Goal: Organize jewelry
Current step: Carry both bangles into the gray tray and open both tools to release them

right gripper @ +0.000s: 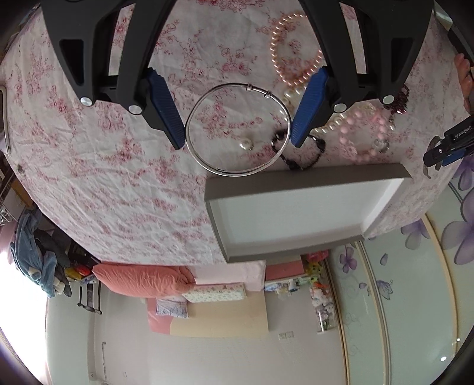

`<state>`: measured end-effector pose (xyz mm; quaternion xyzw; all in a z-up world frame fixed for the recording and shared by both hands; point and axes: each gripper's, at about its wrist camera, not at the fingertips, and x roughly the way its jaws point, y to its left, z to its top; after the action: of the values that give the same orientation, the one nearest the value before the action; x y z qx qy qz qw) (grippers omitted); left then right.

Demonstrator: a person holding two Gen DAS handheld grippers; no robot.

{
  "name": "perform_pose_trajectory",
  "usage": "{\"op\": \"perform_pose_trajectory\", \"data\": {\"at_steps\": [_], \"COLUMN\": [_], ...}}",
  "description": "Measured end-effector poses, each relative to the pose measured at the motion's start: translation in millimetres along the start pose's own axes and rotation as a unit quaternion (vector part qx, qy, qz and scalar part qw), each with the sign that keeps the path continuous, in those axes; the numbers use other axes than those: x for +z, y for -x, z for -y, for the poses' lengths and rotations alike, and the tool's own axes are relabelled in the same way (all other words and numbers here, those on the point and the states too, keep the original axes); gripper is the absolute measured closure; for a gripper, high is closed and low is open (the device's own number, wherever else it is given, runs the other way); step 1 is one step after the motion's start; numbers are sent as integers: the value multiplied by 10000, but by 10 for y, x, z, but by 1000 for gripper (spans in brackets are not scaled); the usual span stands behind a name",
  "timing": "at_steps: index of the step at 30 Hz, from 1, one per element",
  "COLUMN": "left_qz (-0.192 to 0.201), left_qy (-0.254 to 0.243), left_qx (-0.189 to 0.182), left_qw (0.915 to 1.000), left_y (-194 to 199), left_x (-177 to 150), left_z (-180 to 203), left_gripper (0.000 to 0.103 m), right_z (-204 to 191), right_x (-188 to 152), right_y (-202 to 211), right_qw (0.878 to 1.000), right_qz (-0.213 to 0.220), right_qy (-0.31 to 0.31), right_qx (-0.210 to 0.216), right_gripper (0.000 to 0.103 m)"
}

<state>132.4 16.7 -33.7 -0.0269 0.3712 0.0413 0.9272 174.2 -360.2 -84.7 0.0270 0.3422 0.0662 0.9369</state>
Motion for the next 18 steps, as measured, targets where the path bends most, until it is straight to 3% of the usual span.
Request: {"op": "perform_pose_trajectory", "data": {"at_steps": [6,18], "left_qz": [458,939], "left_qy": [-110,-316], "left_qx": [-39,-174], "left_qw": [9989,9949], "left_y": [155,135], "left_x": [132,473], "left_z": [98,339], "left_gripper": [37,37], "right_z": [-88,-283], "right_x": [180,628], "right_y": [93,230], "right_qw": [9991,9908], "right_qz": [403,1298], "right_qy": [79,271], "right_qx": [105,276], "right_gripper": [30,30]}}
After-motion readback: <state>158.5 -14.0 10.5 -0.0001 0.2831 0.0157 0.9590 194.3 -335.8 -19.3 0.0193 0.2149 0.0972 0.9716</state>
